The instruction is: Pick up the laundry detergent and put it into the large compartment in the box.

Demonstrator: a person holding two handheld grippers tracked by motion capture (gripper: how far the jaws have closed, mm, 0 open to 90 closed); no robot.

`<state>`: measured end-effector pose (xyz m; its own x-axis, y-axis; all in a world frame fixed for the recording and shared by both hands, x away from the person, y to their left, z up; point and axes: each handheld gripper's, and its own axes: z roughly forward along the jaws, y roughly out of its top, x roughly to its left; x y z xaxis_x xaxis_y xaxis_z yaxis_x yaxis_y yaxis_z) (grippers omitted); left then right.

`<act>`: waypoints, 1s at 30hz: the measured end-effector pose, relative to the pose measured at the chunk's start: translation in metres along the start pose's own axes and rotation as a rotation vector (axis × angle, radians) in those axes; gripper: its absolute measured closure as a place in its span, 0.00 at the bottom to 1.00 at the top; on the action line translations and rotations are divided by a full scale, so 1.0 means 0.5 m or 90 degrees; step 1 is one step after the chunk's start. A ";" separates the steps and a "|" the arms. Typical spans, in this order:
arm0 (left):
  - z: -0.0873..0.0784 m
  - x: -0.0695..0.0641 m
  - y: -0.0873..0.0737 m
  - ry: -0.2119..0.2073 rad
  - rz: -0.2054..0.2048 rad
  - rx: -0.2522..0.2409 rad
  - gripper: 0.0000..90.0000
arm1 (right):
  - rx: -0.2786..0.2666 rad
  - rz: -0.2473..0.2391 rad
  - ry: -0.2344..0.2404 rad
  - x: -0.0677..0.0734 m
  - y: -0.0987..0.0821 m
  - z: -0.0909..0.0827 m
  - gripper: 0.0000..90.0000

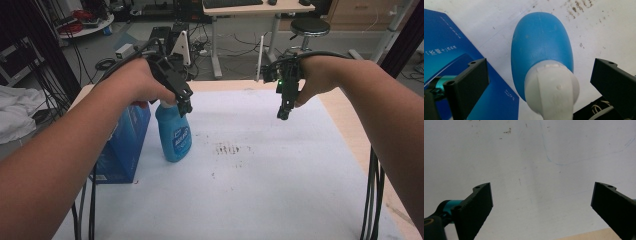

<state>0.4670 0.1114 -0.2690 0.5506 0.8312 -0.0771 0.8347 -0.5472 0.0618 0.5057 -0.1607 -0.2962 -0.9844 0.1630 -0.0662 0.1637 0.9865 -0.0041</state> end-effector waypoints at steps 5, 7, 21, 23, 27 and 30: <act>0.017 0.001 0.006 0.000 0.008 0.011 0.02 | 0.002 -0.002 -0.001 0.002 0.002 0.002 0.03; 0.017 0.001 0.006 0.000 0.008 0.011 0.02 | 0.002 -0.001 -0.001 0.002 0.002 0.002 0.03; 0.047 0.003 0.020 0.015 0.000 0.025 0.02 | 0.004 -0.010 -0.004 0.000 0.000 0.005 0.03; 0.049 0.005 0.019 0.015 0.001 0.027 0.02 | 0.005 -0.009 -0.004 0.000 0.001 0.006 0.03; 0.053 0.008 0.018 0.014 -0.004 0.025 0.02 | 0.005 -0.013 -0.004 0.000 0.002 0.007 0.03; 0.053 0.009 0.018 0.012 -0.005 0.024 0.02 | 0.005 -0.006 -0.002 0.000 0.004 0.008 0.03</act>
<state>0.4771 0.1075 -0.2952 0.5446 0.8366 -0.0589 0.8386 -0.5443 0.0231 0.5063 -0.1589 -0.3004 -0.9856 0.1543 -0.0690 0.1555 0.9878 -0.0128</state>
